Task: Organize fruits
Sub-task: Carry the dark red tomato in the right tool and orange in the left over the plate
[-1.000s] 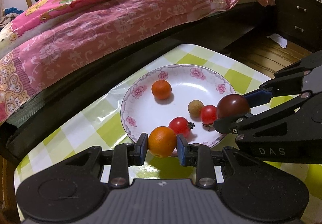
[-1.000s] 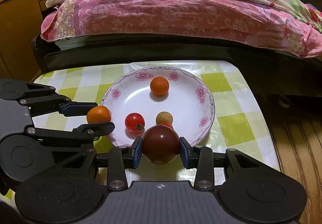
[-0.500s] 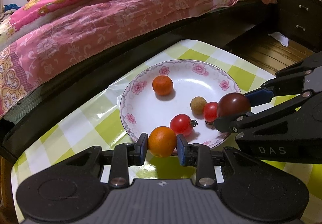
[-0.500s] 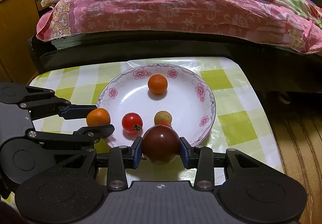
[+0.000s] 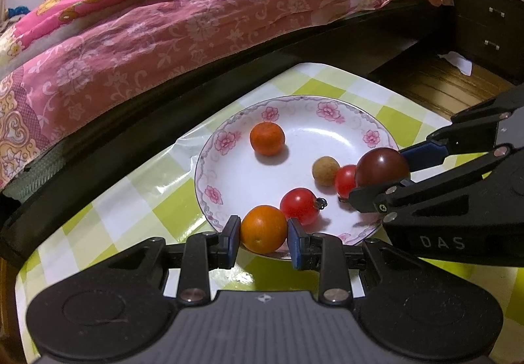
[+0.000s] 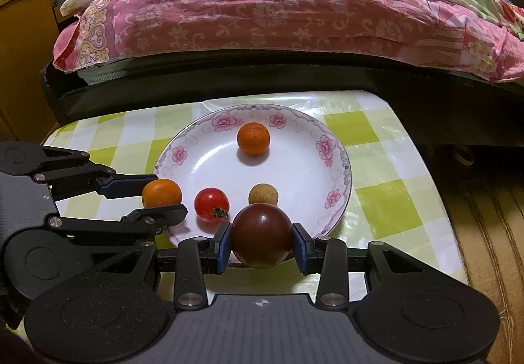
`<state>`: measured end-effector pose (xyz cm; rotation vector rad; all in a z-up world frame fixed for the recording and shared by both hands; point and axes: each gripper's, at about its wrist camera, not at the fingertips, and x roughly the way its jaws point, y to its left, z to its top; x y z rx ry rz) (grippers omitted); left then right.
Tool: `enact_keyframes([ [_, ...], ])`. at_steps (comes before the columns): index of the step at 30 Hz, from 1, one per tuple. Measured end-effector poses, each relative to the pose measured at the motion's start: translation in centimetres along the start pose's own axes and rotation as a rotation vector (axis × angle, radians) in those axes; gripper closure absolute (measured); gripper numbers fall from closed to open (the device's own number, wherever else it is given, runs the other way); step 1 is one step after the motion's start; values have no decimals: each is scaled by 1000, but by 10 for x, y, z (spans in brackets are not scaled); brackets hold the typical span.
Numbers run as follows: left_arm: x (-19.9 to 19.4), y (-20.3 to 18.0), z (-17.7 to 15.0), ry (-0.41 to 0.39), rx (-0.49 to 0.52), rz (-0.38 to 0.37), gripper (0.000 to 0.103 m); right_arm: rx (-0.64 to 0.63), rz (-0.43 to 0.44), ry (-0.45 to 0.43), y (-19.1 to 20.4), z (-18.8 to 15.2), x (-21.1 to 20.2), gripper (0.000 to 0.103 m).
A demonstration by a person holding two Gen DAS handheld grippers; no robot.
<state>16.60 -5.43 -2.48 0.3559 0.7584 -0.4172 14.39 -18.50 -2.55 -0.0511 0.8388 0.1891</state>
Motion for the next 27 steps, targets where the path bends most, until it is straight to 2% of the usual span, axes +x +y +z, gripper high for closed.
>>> enact_keyframes([
  [27, 6, 3, 2, -10, -22, 2, 65, 14, -11, -45, -4, 3, 12, 66],
])
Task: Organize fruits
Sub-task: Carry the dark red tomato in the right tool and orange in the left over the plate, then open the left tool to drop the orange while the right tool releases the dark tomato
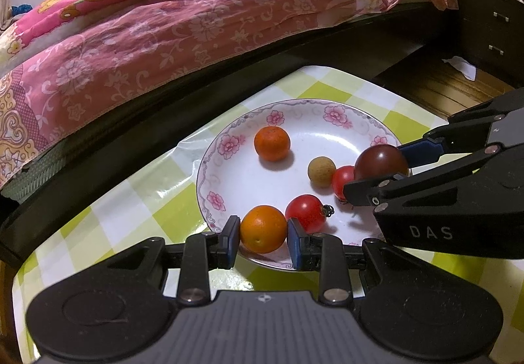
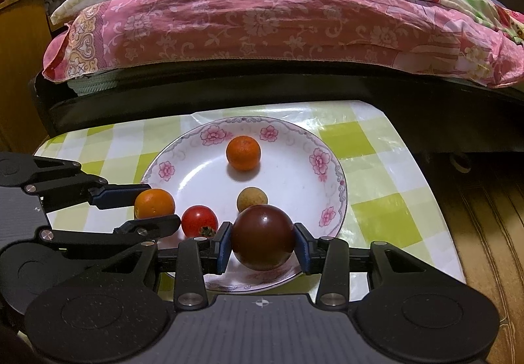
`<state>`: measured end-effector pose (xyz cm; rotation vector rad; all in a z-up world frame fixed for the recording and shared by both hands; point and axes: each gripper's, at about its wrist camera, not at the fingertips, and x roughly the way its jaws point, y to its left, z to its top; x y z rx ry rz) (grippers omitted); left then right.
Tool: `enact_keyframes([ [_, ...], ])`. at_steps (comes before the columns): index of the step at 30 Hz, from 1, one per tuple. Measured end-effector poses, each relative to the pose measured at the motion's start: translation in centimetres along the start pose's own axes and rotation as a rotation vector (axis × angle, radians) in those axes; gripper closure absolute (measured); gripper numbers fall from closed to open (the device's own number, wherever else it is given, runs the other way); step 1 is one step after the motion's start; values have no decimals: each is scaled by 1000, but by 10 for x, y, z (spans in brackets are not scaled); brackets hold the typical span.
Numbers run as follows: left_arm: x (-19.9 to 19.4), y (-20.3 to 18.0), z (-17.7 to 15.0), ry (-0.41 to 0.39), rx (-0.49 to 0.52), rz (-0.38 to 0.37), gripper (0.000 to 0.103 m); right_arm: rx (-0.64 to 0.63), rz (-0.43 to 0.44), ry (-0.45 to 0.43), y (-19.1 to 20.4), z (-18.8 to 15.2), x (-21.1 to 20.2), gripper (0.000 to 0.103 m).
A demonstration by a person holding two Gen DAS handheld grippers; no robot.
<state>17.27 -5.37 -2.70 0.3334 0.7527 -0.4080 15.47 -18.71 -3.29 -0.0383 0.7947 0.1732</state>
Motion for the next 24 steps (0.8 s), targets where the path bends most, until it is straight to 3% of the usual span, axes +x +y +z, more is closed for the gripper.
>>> enact_keyframes([
  [24, -12, 2, 3, -35, 1, 6, 61, 13, -3, -38, -5, 2, -9, 65],
])
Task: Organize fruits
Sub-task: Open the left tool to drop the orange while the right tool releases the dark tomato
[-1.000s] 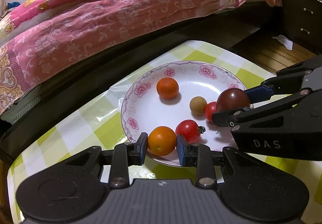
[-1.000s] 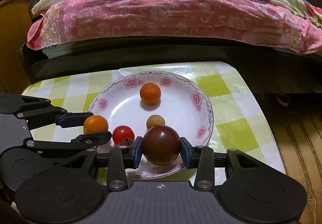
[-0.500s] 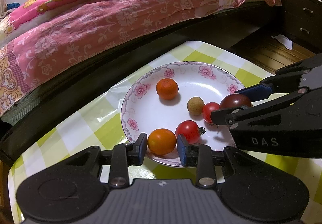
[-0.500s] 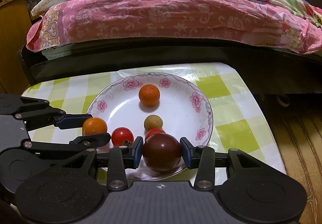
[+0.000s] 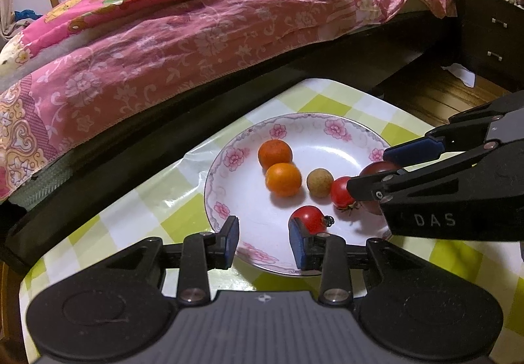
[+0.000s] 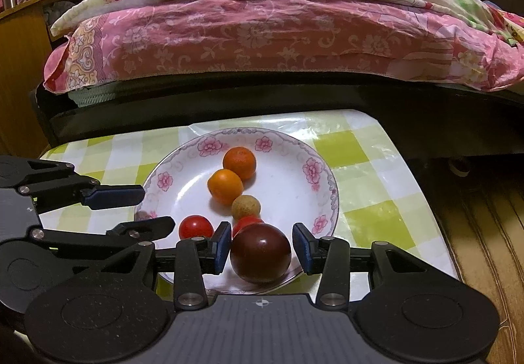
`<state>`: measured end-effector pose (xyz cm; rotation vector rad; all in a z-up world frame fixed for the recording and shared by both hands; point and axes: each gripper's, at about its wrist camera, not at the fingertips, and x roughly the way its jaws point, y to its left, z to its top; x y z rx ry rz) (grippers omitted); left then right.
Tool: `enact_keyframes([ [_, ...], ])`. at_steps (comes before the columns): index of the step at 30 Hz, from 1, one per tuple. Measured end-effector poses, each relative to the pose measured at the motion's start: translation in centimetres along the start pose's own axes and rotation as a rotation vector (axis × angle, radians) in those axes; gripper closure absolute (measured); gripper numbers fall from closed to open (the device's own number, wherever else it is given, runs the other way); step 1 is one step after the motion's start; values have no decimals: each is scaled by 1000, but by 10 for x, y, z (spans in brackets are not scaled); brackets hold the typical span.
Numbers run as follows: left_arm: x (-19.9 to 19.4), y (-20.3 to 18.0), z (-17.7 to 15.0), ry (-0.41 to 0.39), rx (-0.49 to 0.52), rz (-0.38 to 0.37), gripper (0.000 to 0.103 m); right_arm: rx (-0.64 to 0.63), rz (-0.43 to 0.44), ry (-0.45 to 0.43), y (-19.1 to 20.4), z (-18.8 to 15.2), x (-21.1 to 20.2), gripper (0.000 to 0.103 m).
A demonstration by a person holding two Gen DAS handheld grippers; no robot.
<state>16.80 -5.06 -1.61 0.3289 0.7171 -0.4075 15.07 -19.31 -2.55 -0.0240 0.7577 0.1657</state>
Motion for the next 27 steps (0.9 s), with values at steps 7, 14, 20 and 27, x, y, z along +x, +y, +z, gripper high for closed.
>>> enact_keyframes([
  [7, -7, -1, -3, -9, 8, -4, 61, 13, -2, -15, -4, 1, -5, 64],
  [14, -13, -1, -5, -12, 11, -8, 61, 15, 18, -37, -5, 2, -13, 59],
  [20, -14, -2, -6, -9, 13, -14, 61, 3, 28, -32, -2, 0, -13, 59],
  [27, -20, -5, -11, 0, 28, -42, 61, 10, 35, -37, -4, -2, -17, 59],
])
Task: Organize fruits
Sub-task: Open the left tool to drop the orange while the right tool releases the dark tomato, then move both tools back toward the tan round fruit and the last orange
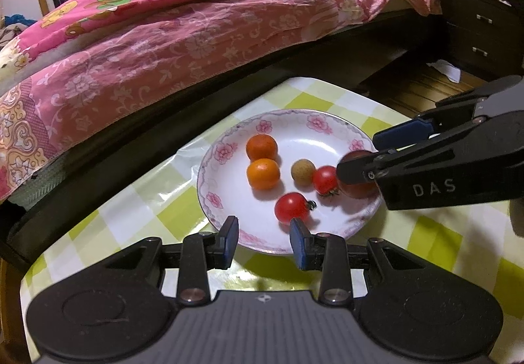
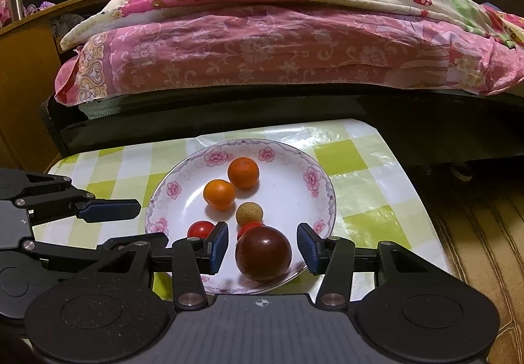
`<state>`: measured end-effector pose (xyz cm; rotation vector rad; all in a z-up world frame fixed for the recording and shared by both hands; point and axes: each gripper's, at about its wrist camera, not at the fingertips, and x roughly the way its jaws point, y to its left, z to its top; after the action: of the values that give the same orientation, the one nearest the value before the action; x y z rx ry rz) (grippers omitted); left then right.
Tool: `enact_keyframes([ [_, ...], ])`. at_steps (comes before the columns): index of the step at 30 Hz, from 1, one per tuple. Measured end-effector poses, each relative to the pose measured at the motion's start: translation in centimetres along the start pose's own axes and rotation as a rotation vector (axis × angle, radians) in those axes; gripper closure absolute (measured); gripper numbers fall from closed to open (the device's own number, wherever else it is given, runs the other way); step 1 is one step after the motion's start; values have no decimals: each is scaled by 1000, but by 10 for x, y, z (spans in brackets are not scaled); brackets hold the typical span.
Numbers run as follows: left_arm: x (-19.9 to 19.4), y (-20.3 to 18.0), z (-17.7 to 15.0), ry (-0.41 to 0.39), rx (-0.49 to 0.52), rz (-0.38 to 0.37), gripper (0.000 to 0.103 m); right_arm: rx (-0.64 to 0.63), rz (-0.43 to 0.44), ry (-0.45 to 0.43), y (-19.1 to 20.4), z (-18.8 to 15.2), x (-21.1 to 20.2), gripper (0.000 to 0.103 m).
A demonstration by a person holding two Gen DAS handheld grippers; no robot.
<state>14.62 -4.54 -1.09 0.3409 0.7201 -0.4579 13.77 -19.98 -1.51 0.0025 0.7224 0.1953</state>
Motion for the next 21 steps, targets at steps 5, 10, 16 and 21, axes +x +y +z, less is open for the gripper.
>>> enact_keyframes([
  [5, -8, -1, -10, 25, 4, -43, 61, -17, 16, 13, 3, -9, -10, 58],
  [10, -19, -2, -24, 45, 16, -72, 61, -62, 44, 39, 9, -23, -25, 58],
  [16, -31, -6, -40, 72, 28, -106, 61, -74, 90, 95, 13, -51, -41, 58],
  [21, -35, -12, -44, 74, 58, -122, 60, -122, 123, 125, 27, -61, -37, 58],
])
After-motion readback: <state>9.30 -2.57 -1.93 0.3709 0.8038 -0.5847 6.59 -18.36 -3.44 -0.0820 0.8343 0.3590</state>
